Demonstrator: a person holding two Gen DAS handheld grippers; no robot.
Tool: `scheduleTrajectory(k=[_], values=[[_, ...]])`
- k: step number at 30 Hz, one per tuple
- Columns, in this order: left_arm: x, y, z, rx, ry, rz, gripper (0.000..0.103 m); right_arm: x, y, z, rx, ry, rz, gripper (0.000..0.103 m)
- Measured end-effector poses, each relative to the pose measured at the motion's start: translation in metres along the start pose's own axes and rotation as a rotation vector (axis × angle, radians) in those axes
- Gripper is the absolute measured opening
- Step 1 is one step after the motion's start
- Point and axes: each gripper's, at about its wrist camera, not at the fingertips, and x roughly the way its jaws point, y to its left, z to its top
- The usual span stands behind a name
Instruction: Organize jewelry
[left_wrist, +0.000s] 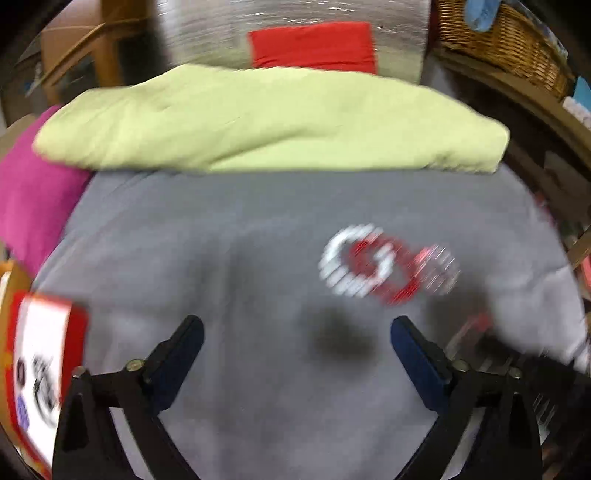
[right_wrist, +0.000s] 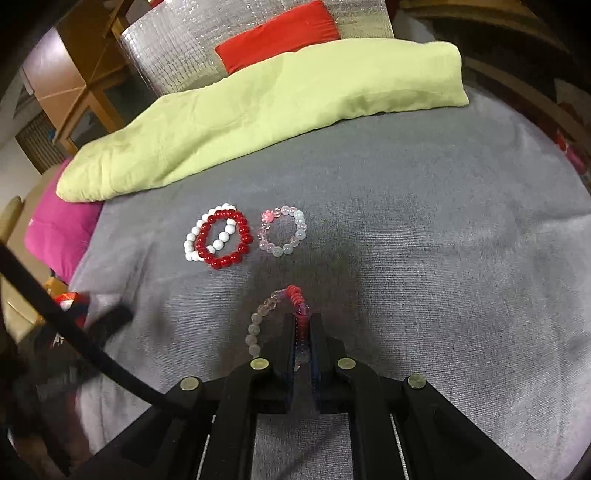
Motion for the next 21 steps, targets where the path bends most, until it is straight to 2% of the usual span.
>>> scheduleTrajectory(k=[1,3,4,7,8,9,10,14,21], values=[[0.006,-0.008,0.009,0.004,0.011,-0.006,0.089,-0.001,-0.003,0.001,0.010,-0.001,0.009,0.007],[0.021,-0.020,0.026,-0.010,0.060,-0.031,0.073,0.000,-0.009,0.005,0.034,0.000,0.031,0.007],[0.030,-0.022,0.031,-0.028,0.092,-0.039,0.069,0.000,-0.010,0.007,0.043,-0.001,0.039,0.007],[0.059,-0.024,0.038,-0.086,0.186,-0.046,0.048,-0.002,-0.014,0.009,0.059,-0.007,0.061,0.007],[0.067,-0.024,0.038,-0.093,0.212,-0.038,0.025,-0.002,-0.014,0.011,0.062,-0.007,0.069,0.007],[0.073,-0.024,0.037,-0.083,0.222,-0.004,0.009,-0.002,-0.014,0.011,0.063,-0.008,0.073,0.007],[0.071,-0.023,0.037,-0.072,0.203,0.012,0.010,-0.002,-0.015,0.011,0.064,-0.009,0.076,0.007],[0.044,-0.014,0.037,-0.093,0.135,-0.029,0.010,-0.002,-0.016,0.012,0.072,-0.014,0.082,0.007],[-0.010,0.007,0.012,-0.106,0.054,-0.048,0.010,-0.007,-0.014,0.009,0.065,-0.029,0.082,0.007]])
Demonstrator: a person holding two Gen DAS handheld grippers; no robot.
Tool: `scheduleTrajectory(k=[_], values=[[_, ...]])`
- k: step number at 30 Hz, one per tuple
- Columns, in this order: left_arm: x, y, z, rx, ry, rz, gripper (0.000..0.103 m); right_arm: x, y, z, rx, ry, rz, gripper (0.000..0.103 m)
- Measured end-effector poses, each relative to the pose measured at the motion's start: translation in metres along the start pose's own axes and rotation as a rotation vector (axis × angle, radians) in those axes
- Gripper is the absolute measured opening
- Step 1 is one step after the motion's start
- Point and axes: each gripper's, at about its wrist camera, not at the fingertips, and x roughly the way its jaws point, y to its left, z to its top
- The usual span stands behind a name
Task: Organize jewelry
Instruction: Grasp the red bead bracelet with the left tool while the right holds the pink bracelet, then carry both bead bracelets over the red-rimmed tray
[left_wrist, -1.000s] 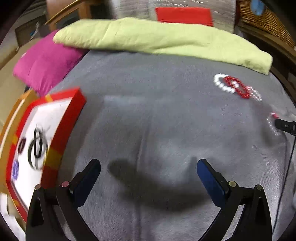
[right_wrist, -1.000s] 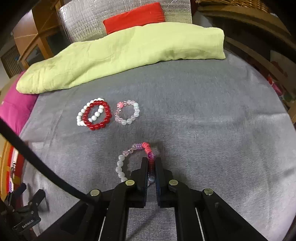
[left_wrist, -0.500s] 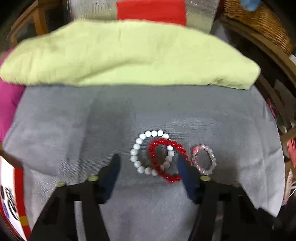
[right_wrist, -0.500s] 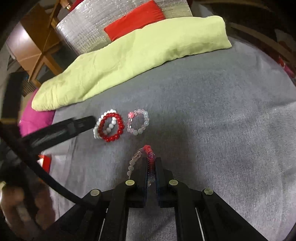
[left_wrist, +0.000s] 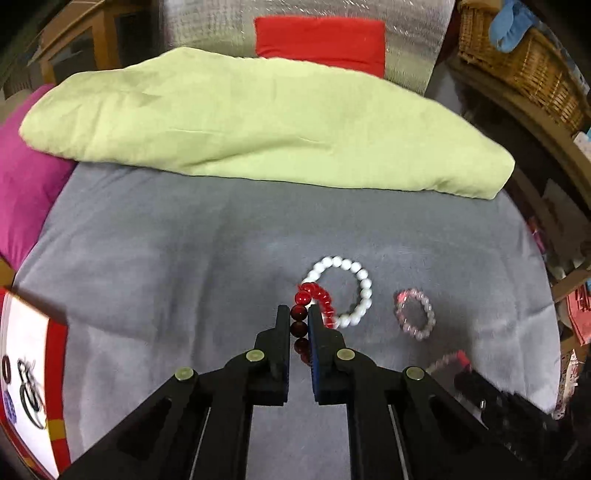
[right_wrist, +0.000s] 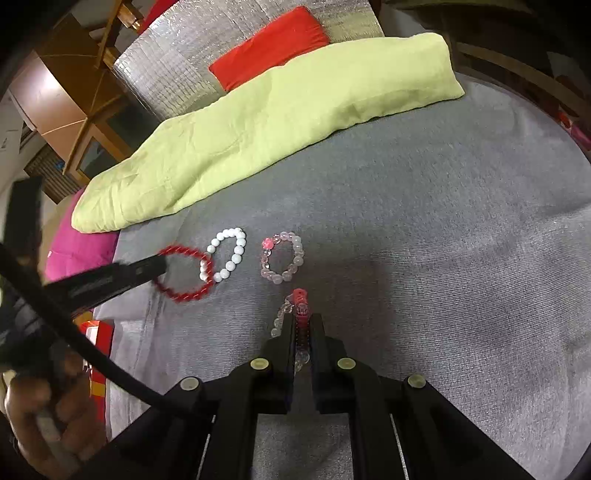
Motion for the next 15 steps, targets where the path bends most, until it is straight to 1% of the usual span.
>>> scheduleTrajectory(k=[4,7,11,15], values=[[-0.014,0.018,-0.022,-0.009,-0.002,0.013,0.010,-0.002,0.004,-0.001,-0.012,-0.003,0.004,0.007],[-0.015,0.030,-0.042,-0.015,0.000,0.032,0.010,-0.003,0.010,-0.002,-0.028,-0.008,0.021,0.007],[-0.021,0.039,-0.058,-0.031,-0.001,0.042,0.010,-0.007,0.019,-0.005,-0.062,-0.019,0.026,0.007],[-0.035,0.044,-0.069,-0.034,-0.026,0.062,0.010,-0.013,0.025,-0.009,-0.091,-0.032,0.018,0.007]])
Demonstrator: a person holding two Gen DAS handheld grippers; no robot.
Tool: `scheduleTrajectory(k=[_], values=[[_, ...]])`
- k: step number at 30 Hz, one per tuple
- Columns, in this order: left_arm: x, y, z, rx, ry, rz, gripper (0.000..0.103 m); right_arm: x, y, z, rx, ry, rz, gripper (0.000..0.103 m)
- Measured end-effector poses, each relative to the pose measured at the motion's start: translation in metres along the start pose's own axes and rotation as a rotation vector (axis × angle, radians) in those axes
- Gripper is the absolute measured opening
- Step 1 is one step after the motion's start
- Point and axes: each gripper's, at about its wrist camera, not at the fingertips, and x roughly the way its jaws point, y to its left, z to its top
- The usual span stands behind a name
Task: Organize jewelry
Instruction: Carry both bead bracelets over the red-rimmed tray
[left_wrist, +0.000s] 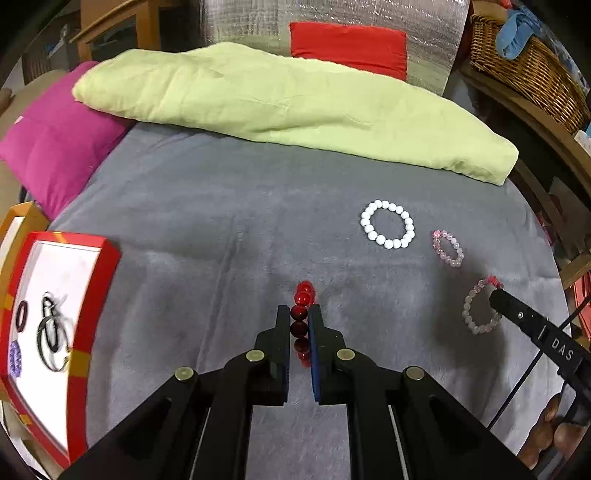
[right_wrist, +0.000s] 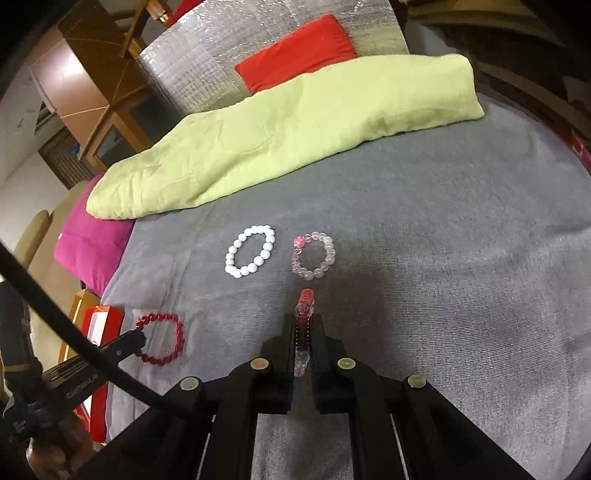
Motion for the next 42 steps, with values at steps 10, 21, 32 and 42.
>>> scheduleTrajectory(k=[10,21,32,42], values=[[-0.024,0.017,-0.032,0.023,-0.031,0.035,0.010,-0.005,0.013,-0.015,-0.052,-0.004,-0.024,0.007],[-0.030,0.055,-0.050,-0.026,-0.049,0.099,0.010,-0.018,0.027,-0.018,-0.095,-0.039,0.038,0.007],[-0.033,0.055,-0.057,-0.007,-0.108,0.095,0.010,-0.024,0.030,-0.018,-0.112,-0.055,0.063,0.007],[-0.029,0.087,-0.069,-0.061,-0.179,0.075,0.010,-0.013,0.049,-0.029,-0.196,-0.041,0.007,0.007]])
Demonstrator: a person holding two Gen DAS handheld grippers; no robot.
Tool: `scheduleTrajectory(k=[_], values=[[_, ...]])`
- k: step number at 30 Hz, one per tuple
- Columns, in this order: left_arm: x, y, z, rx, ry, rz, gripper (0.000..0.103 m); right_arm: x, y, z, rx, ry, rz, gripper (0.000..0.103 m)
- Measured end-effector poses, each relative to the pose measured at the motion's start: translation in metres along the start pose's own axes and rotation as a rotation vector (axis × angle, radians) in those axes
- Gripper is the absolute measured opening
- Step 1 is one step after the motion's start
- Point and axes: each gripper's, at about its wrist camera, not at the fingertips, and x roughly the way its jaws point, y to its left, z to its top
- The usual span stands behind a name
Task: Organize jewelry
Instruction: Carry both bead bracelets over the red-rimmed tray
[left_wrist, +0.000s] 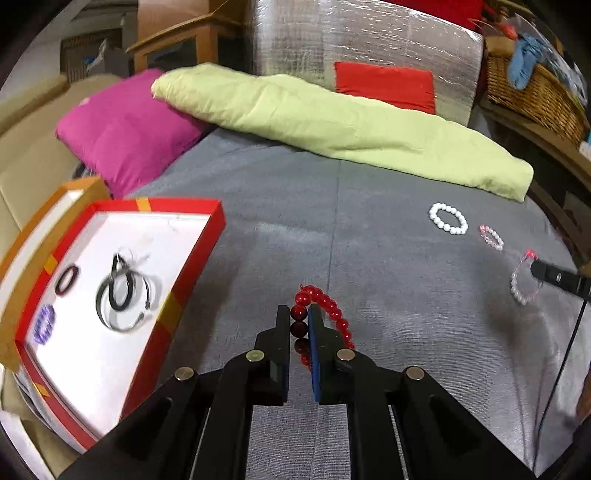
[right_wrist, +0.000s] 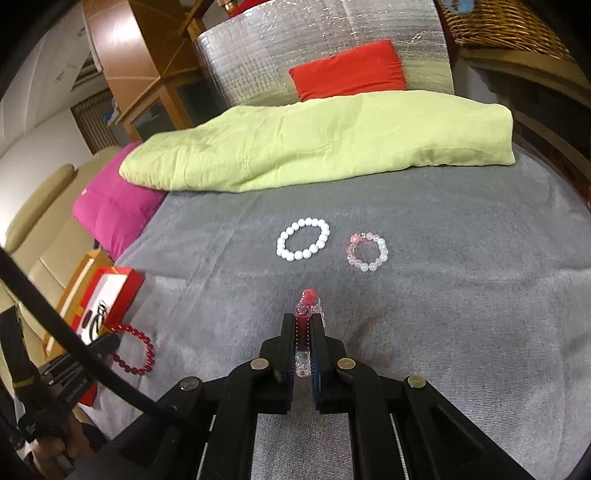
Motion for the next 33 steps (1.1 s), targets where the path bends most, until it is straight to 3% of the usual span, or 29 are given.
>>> scheduleTrajectory(k=[13,33], values=[[-0.017,0.010,0.007,-0.049,-0.077,-0.077,0.010,-0.001,0.048,-0.044,-0.137,0.014,-0.068,0.007],[-0.026,0.015,0.008,-0.061,-0.110,-0.094,0.010,-0.021,0.038,-0.053,-0.033,0.000,-0.084,0.007]])
